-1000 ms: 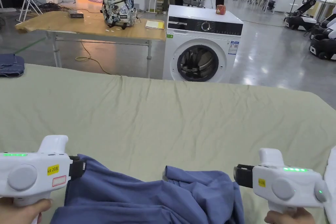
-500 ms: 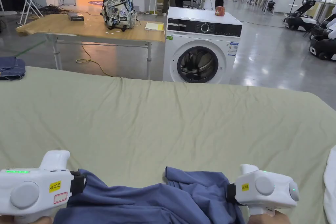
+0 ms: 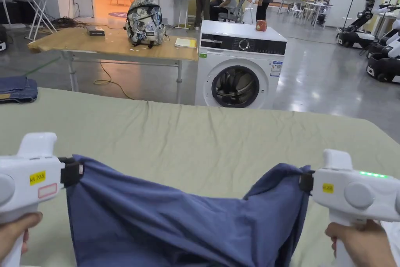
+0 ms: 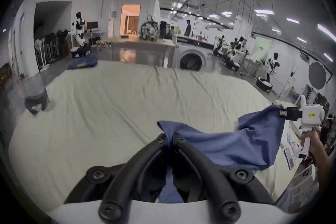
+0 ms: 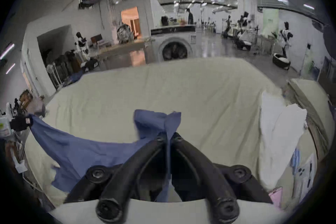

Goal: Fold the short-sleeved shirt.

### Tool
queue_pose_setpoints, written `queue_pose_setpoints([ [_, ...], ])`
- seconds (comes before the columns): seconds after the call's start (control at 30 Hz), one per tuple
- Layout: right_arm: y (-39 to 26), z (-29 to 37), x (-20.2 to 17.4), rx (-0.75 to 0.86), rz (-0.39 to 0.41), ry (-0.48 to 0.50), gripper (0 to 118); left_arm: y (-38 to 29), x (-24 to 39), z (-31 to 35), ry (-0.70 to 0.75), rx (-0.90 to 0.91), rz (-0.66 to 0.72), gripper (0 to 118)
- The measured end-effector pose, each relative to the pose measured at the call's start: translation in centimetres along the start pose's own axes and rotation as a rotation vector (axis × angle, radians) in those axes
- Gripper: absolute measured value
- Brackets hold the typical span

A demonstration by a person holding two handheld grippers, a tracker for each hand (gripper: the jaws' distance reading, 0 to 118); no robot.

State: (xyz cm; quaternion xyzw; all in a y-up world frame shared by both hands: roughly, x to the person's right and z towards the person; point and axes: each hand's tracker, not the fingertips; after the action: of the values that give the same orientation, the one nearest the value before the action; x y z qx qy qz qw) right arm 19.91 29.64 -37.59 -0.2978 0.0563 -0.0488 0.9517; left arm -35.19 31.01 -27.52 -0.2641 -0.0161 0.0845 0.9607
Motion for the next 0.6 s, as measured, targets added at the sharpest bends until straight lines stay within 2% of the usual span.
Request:
queue_pose_setpoints([
  [0.03,0.8,1.0,0.1,0.026,-0.006,-0.008,1,1.0,-0.4,0.9,0.007,0.022,0.01,0],
  [0.13,3.5,3.6,0.1,0.09,0.048,-0.067,1,3.9,-1.9,3.2,0.029,0.082,0.023,0],
  [0.27,7.0,6.4,0.1,0.154,0.031,-0.064,1,7.8,-3.3,5.2,0.034,0.141,0.046,0],
  [0.6,15.8,8.1,-3.3,0.286,0.086,-0.081,1,16.9,-3.3,3.7,0.094,0.202,-0.006,0],
])
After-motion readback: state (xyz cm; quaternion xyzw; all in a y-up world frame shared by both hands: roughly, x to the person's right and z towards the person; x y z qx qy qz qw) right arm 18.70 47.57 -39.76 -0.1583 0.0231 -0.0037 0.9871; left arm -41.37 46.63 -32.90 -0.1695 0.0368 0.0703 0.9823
